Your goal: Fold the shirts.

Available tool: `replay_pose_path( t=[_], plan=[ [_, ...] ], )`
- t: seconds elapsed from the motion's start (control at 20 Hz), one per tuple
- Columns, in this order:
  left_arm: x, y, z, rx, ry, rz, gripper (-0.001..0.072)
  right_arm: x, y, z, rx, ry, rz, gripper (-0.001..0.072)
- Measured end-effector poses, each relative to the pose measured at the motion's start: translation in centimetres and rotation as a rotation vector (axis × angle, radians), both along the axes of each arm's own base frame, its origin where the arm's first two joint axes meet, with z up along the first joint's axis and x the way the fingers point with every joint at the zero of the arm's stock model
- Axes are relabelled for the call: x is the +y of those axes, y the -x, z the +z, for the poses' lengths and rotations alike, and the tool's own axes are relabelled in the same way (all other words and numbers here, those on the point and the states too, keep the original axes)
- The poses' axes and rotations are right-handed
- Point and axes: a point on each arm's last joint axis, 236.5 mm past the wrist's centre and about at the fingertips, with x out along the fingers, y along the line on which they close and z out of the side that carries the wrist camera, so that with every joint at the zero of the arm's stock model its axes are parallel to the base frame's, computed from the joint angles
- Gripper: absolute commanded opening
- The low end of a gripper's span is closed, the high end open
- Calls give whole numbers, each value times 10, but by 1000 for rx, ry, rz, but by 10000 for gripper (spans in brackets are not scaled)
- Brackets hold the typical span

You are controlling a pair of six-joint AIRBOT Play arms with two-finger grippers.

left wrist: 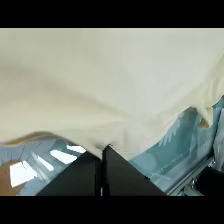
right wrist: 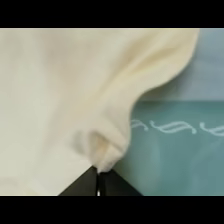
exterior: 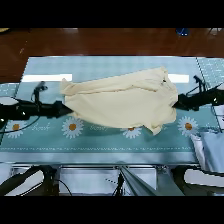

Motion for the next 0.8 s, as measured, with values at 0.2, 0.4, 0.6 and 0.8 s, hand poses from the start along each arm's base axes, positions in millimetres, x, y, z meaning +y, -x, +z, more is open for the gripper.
replay_pose_path(
  t=[0.2,0.4,0.6,0.8],
  plan=[
    [8,-50,158,-455,-85,-19,22,1,-61,162,-444,73,2,33],
    [7,-23,368,-987,-221,7,21,13,-49,378,-993,174,-73,33],
    [13,58,505,-1302,-341,151,22,31,32,518,-1331,237,-162,33],
    [18,131,547,-1389,-423,251,21,42,106,572,-1481,296,-231,33]
  ],
)
